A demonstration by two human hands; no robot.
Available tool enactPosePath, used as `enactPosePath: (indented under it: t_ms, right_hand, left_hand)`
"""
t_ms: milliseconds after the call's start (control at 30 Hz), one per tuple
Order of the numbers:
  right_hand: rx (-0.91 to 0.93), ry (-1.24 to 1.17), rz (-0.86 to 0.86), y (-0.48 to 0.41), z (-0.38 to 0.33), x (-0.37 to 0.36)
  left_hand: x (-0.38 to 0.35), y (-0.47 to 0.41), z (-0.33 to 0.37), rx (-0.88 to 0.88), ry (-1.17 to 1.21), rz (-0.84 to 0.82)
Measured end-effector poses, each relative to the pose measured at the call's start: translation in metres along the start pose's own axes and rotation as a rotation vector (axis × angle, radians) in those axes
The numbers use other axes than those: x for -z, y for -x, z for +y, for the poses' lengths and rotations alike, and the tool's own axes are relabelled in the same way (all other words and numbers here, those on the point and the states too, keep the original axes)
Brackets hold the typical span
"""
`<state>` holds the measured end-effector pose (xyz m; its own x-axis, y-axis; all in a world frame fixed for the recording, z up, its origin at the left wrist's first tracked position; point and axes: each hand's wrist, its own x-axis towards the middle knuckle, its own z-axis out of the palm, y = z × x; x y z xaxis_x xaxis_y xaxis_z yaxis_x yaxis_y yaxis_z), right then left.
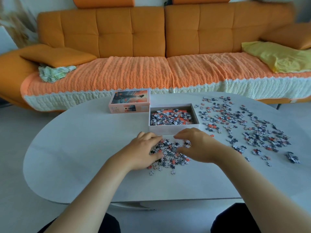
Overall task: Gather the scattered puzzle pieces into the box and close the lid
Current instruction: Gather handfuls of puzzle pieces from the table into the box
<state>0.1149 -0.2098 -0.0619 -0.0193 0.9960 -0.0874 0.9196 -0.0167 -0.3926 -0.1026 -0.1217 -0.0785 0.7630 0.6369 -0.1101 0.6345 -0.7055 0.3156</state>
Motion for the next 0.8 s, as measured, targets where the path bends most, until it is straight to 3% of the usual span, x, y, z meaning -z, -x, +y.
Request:
enactPosePath:
  t_ms: [133,267,667,800]
  right_hand:
    - [0.003,0.094,-0.016,-0.008,-0.017,-0.010]
    - [-0.014,0.012,0.019,-0.019,-0.025,-0.013]
    - [-0.116,-0.170,0.073,-0.032,-0.024,0.007]
    - [-0.116,-0.279,0.193,-0.037,-0.023,0.025]
  left_hand:
    - [-0.011,-0.009,0.011,-0.062,0.036,0.134]
    - [-0.012,-0.019,0.013,-0.068,0.135,0.217]
    - [0.020,-0.028,0.007,-0.019,0.286,0.253]
    - [0.039,-0.037,0.008,-0.021,0.326,0.322]
